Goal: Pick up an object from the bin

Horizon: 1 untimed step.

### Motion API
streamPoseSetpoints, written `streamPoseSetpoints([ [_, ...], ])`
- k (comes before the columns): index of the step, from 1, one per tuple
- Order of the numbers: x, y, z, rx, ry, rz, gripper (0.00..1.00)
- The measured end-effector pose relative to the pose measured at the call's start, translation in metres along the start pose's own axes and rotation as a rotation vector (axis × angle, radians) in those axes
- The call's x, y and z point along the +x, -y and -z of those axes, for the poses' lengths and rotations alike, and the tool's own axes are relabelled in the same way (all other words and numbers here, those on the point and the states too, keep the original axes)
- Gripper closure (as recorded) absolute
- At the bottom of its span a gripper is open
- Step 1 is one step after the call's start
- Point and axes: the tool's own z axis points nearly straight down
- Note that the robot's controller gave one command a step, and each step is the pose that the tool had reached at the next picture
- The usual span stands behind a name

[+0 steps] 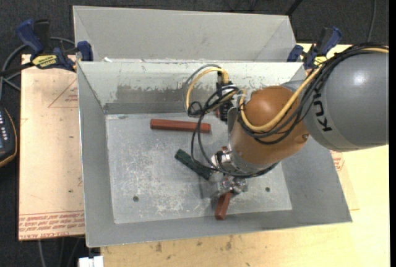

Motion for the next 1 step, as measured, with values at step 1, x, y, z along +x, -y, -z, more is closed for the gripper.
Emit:
streamPoseSetpoints([
  [1, -0.0074, -0.0098, -0.0021, -0.006, 0.001, 0.524, 1.00],
])
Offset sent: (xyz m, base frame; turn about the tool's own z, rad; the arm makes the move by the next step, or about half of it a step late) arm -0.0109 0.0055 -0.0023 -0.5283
